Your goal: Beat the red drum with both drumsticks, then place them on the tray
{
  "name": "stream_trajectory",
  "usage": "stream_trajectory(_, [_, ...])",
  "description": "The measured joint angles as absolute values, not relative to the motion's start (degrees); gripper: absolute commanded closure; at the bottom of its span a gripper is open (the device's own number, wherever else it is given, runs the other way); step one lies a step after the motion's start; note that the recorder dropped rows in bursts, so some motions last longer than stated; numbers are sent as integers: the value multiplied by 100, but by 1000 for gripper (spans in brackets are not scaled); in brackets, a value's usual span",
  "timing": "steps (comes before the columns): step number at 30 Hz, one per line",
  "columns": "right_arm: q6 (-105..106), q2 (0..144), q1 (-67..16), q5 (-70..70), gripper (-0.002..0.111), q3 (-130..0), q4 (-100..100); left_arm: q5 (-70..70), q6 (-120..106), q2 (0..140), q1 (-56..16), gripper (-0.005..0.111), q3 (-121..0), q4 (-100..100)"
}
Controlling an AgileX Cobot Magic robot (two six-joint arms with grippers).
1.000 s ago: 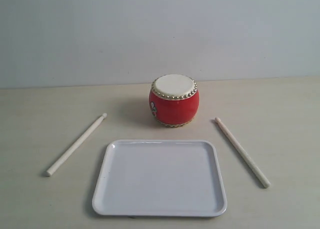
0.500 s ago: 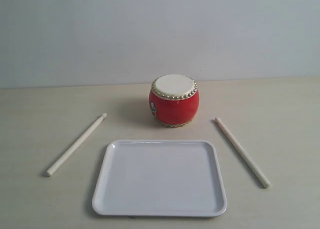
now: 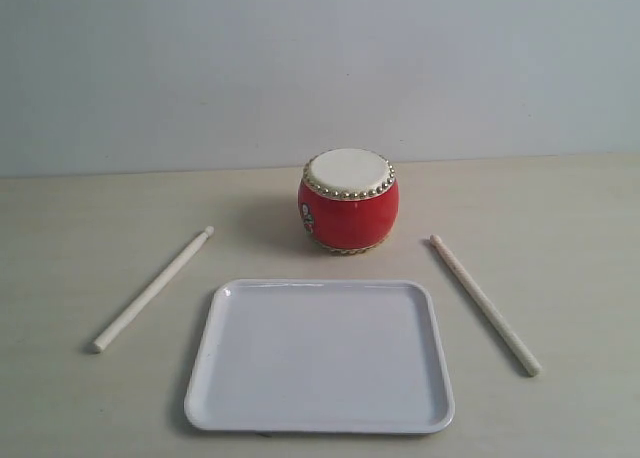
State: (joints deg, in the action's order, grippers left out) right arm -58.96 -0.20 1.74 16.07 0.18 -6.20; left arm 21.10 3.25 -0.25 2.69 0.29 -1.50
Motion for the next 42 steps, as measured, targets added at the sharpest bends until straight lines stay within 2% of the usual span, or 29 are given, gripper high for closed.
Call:
stream_trajectory(5, [-5858, 361, 174, 1029, 108, -413, -494, 2110, 325, -25, 269, 107, 29, -150])
stream_trajectory(11, [-5441, 1880, 174, -473, 108, -2378, 965, 2110, 325, -25, 269, 107, 29, -150])
stream_trajectory(14, [-4315, 3022, 174, -1547, 108, -3596, 806, 2110, 325, -25, 269, 107, 29, -150])
stream_trajectory(20, [-220, 5715, 184, -4072, 108, -5916, -1581, 2110, 325, -25, 269, 107, 29, -150])
stream_trajectory(24, [650, 7412, 184, -6160, 108, -7201, -2052, 2110, 325, -25, 269, 107, 29, -150])
stream_trajectory(29, [683, 8486, -179, -6854, 108, -7720, -1074, 2110, 325, -25, 269, 107, 29, -150])
stream_trajectory(32, [672, 8718, -606, -6936, 108, -7718, -834, 2110, 325, -25, 269, 107, 29, -150])
stream_trajectory(36, [723, 8797, -760, -6864, 108, -7410, -1089, 2110, 325, -25, 269, 107, 29, -150])
stream_trajectory(42, [1264, 9520, -1122, -6703, 95, -7127, -923, 2110, 325, -25, 269, 107, 29, -150])
